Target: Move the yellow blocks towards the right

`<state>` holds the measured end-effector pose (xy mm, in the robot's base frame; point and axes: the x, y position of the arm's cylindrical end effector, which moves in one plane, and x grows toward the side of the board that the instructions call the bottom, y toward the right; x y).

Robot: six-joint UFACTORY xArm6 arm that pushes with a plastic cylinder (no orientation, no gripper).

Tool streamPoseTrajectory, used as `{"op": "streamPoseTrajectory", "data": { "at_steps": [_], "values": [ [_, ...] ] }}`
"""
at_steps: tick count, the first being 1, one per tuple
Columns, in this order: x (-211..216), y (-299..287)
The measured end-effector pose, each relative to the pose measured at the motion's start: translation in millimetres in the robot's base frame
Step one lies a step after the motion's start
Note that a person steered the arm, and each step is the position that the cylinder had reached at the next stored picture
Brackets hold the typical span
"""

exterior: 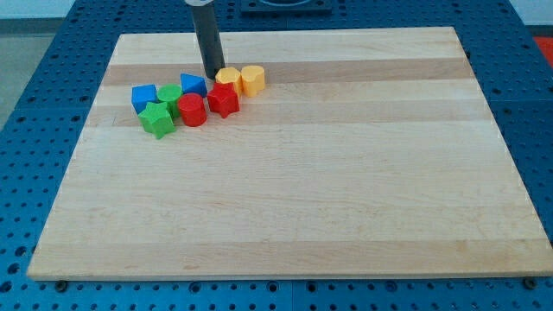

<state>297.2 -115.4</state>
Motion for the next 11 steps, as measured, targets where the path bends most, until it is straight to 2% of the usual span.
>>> {"op": "streamPoseTrajectory", "data": {
  "at_steps": [3,4,6,7,11],
  "values": [
    [1,11],
    [1,41],
    [14,55],
    [16,80],
    [23,106]
  ]
}}
